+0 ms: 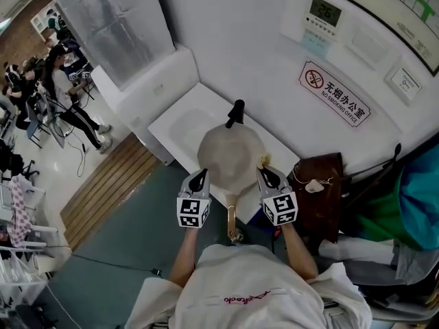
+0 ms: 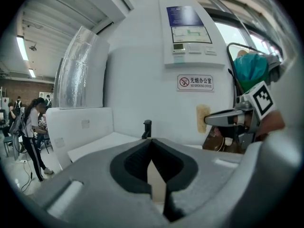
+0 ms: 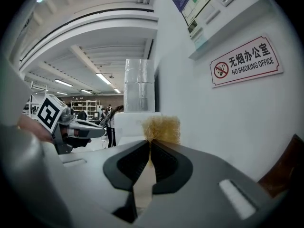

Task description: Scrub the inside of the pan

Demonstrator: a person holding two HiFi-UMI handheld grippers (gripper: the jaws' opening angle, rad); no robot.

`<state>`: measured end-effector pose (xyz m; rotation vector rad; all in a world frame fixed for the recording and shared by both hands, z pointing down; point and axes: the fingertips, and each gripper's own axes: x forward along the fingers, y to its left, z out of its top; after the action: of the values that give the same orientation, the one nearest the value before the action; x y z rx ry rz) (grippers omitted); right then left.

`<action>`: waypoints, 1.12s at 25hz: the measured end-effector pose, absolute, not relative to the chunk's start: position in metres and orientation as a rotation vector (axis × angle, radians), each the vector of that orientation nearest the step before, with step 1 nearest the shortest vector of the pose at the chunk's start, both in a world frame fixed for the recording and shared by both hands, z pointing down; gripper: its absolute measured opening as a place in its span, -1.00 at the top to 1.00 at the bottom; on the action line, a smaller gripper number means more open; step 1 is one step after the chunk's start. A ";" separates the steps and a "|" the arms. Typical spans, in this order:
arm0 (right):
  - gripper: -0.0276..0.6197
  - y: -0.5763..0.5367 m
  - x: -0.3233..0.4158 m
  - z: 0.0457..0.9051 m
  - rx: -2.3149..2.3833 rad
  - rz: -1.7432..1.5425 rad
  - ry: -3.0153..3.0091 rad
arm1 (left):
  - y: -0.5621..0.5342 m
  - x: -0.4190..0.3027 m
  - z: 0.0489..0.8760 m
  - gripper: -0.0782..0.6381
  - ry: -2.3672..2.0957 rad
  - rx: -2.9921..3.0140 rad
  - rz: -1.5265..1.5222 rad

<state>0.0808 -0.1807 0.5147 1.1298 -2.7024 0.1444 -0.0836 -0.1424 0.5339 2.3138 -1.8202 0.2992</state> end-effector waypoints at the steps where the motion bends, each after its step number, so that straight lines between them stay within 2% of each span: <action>1: 0.84 -0.181 0.078 0.514 1.122 0.141 -2.705 | -0.142 -0.086 0.535 0.78 -1.823 2.308 0.298; 11: 0.84 -0.191 0.057 0.517 1.111 0.142 -2.689 | -0.154 -0.104 0.547 0.78 -1.798 2.284 0.297; 28: 0.84 -0.258 0.009 0.532 1.167 0.165 -2.609 | -0.233 -0.161 0.572 0.78 -1.707 2.279 0.348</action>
<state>0.0094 -0.2585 0.5319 1.1672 -2.6087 0.1649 -0.1608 -0.2333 0.5721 2.2786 -1.7074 0.3482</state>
